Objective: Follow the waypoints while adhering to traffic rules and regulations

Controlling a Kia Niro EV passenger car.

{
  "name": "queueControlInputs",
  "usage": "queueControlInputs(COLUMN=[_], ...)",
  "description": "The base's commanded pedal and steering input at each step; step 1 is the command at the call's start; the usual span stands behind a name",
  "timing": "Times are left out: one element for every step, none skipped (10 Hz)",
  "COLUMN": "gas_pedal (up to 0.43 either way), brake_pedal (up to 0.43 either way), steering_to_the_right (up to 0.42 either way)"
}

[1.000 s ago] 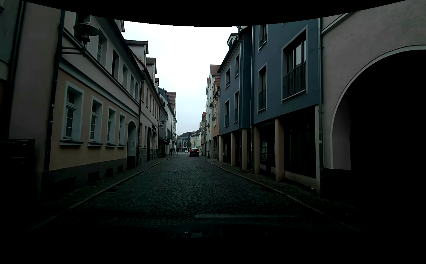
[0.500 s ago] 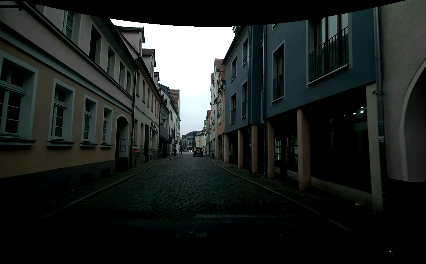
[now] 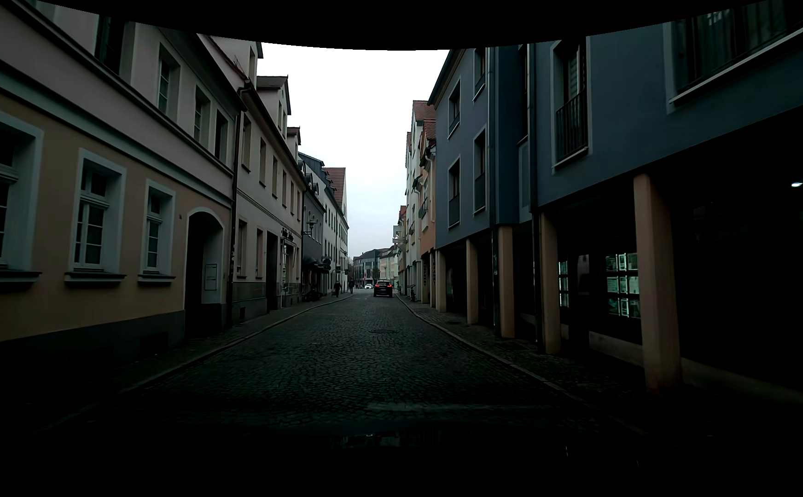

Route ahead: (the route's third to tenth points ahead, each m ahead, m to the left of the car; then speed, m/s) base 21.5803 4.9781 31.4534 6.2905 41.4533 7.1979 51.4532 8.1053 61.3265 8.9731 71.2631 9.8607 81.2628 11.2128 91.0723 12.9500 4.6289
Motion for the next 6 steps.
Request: queueControlInputs(gas_pedal=[0.118,0.118,0.118,0.11,0.11,0.11], brake_pedal=[0.0,0.0,0.0,0.0,0.0,0.0], steering_to_the_right=[-0.055,-0.056,-0.06,-0.062,-0.063,-0.063])
